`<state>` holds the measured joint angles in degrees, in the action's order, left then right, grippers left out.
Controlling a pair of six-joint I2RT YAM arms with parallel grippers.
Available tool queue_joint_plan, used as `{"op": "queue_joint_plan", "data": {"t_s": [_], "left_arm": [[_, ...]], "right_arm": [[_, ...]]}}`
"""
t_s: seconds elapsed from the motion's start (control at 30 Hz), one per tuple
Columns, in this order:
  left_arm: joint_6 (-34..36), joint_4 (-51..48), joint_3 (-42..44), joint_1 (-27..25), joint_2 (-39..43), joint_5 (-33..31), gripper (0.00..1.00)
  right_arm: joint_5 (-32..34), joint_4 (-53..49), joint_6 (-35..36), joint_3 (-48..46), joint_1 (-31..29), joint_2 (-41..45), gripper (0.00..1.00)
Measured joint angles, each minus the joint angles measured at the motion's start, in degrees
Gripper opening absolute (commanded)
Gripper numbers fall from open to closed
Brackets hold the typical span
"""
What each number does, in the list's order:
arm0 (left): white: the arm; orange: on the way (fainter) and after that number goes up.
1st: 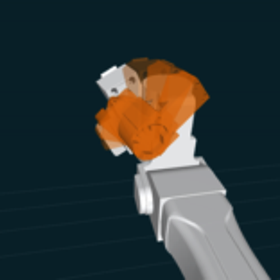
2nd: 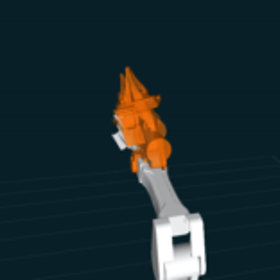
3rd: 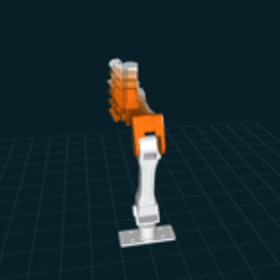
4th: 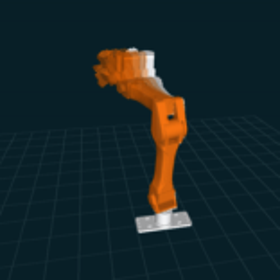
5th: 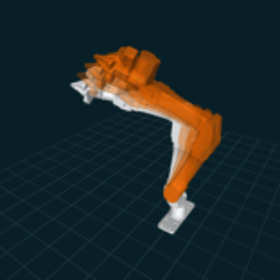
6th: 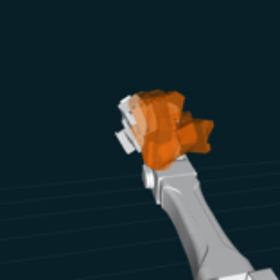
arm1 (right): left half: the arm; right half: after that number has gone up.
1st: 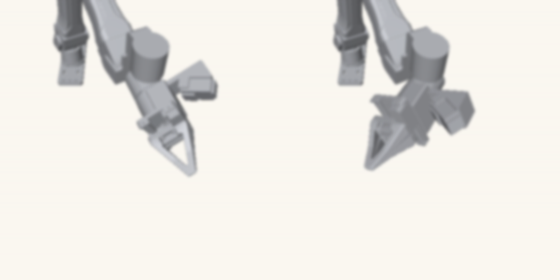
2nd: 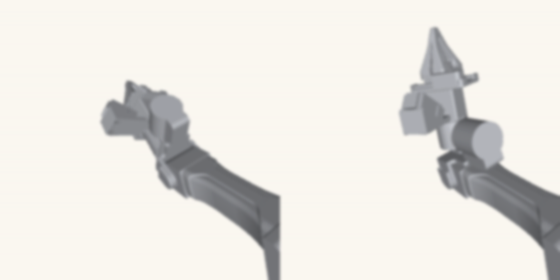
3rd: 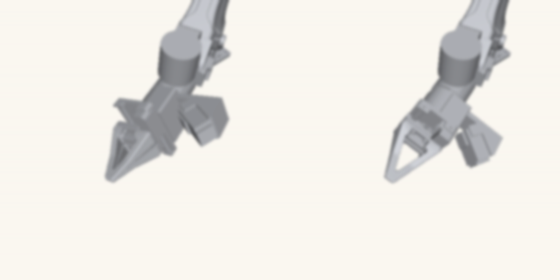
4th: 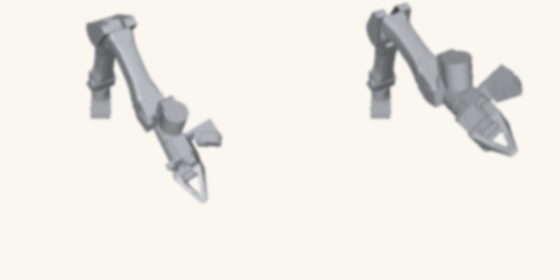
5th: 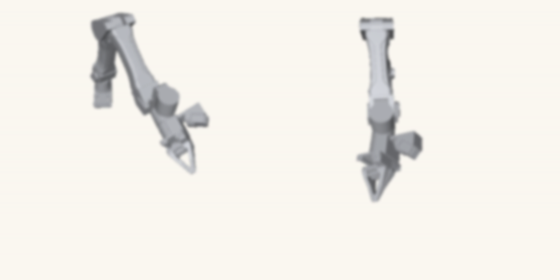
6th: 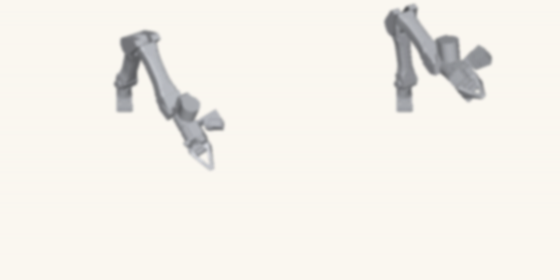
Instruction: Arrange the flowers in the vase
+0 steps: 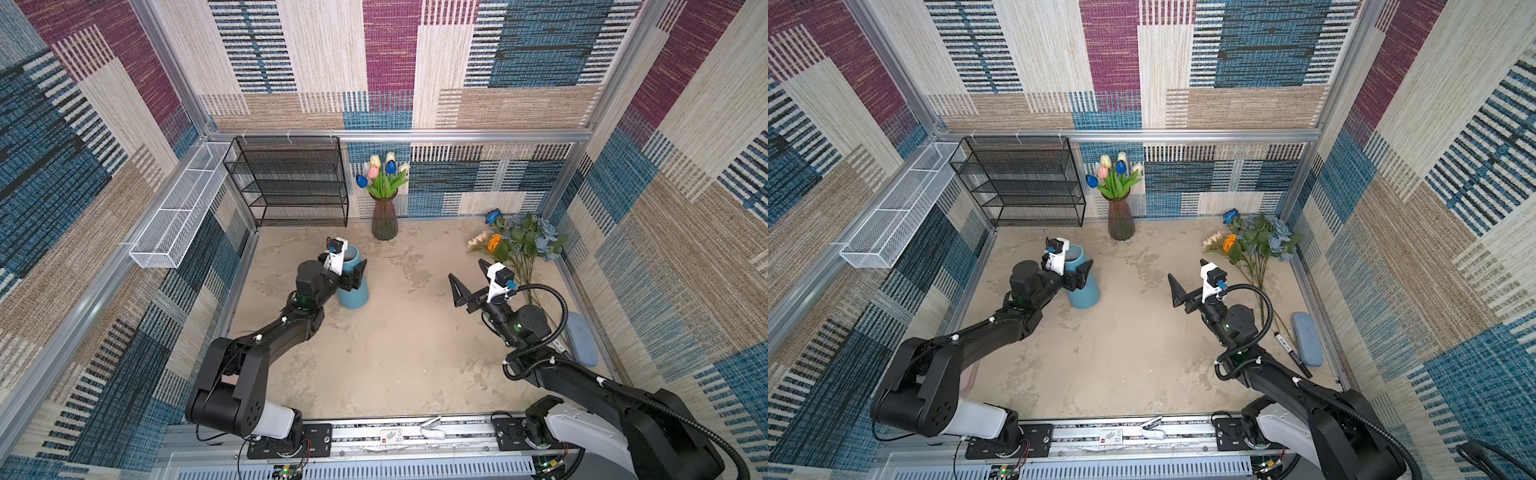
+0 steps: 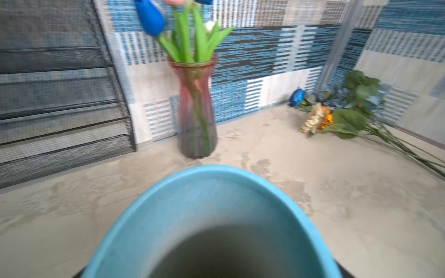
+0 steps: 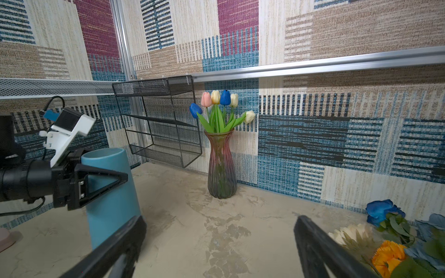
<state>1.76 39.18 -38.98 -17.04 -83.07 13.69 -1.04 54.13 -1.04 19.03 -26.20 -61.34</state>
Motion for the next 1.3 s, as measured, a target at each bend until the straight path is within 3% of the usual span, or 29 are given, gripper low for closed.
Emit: {"op": "queue_joint_plan", "data": {"t_s": [0.2, 0.3, 0.5, 0.73, 0.8, 0.9, 1.03, 1.2, 1.3], "left_arm": [[-0.4, 1.0, 0.5, -10.4, -0.1, -0.5, 0.22], [-0.1, 1.7, -1.0, -15.5, -2.1, -2.4, 0.22], [0.9, 5.0, -3.7, -20.8, -7.1, -1.1, 0.23], [1.9, 6.1, -5.3, -23.7, -10.4, -1.3, 0.28], [2.1, 6.8, -5.3, -23.8, -10.9, -0.3, 0.37], [2.7, 9.1, -4.6, -23.7, -11.5, -0.6, 0.6], [2.9, 11.2, -3.5, -23.7, -11.4, -0.9, 0.79], [3.7, 10.2, -3.3, -23.7, -10.4, -0.9, 0.92], [4.2, 11.5, -3.9, -23.7, -9.4, -0.6, 0.96]], "right_arm": [[0.4, -0.9, 0.5, 3.0, 2.1, -1.6, 1.0], [-0.3, -3.6, -1.4, 6.2, 8.4, -1.8, 1.0], [-3.5, -16.9, -6.4, 19.5, 18.4, -5.8, 0.79], [-7.9, -42.4, -6.0, 42.8, 25.2, -20.2, 0.62], [-9.2, -49.6, -4.7, 48.2, 26.5, -24.8, 0.59], [-11.0, -58.9, -2.7, 53.8, 28.8, -30.5, 0.58], [-12.5, -67.1, -1.9, 56.8, 33.2, -34.1, 0.59], [-13.6, -73.2, 1.5, 59.6, 35.6, -37.4, 0.63], [-15.0, -76.8, 6.1, 62.3, 35.6, -41.4, 0.65]]}}
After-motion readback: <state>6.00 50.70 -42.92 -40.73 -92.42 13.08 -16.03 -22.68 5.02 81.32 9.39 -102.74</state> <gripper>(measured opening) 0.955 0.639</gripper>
